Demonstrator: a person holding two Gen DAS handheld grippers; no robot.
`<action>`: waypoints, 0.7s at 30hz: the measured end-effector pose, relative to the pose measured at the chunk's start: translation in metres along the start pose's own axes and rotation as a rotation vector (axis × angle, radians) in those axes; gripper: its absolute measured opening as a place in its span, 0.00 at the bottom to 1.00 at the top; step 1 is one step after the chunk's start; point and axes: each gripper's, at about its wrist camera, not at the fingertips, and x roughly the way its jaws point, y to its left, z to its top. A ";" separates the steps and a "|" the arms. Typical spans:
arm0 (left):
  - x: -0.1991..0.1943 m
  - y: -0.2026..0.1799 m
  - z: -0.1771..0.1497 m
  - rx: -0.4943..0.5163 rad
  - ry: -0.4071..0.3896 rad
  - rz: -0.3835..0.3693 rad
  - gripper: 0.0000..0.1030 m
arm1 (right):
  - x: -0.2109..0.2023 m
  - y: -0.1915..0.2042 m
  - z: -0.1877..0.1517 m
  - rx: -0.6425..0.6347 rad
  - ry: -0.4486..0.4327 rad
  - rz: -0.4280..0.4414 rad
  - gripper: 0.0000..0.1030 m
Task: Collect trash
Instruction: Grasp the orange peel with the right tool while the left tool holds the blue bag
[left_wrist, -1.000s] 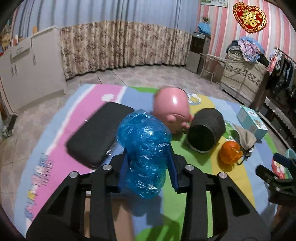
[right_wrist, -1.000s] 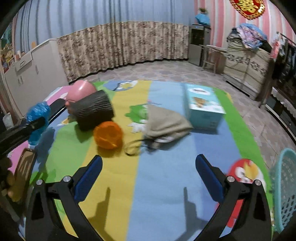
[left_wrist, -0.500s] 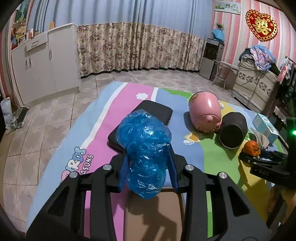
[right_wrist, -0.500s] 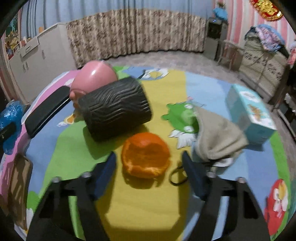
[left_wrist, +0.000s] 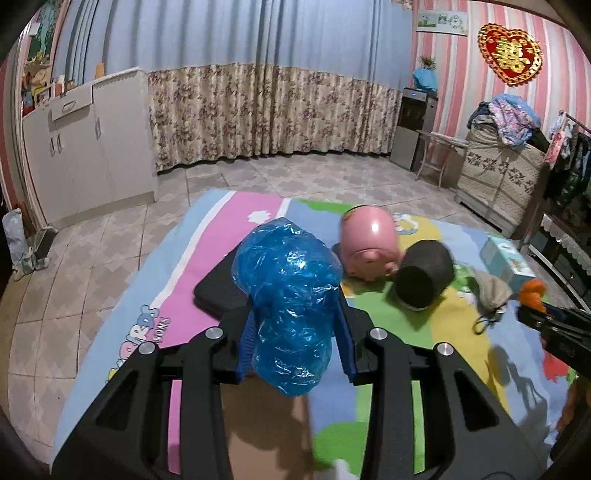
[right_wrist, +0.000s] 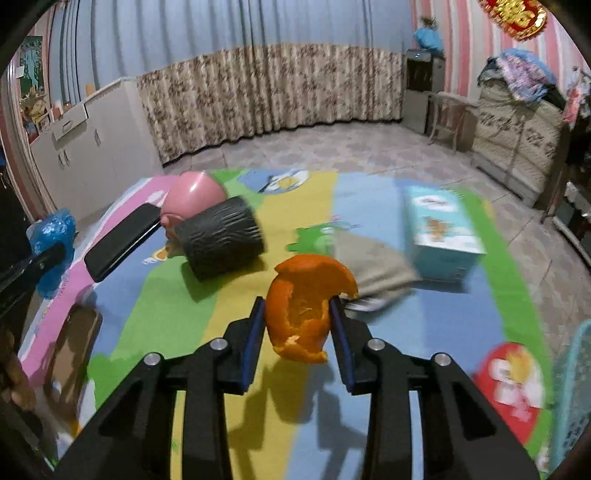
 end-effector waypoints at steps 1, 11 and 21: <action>-0.005 -0.008 0.000 0.007 -0.010 -0.004 0.35 | -0.011 -0.010 -0.004 0.002 -0.007 -0.012 0.34; -0.026 -0.088 -0.008 0.014 -0.030 -0.106 0.35 | -0.106 -0.133 -0.045 0.028 -0.086 -0.245 0.34; -0.036 -0.188 -0.022 0.094 -0.029 -0.195 0.35 | -0.150 -0.251 -0.077 0.179 -0.136 -0.322 0.34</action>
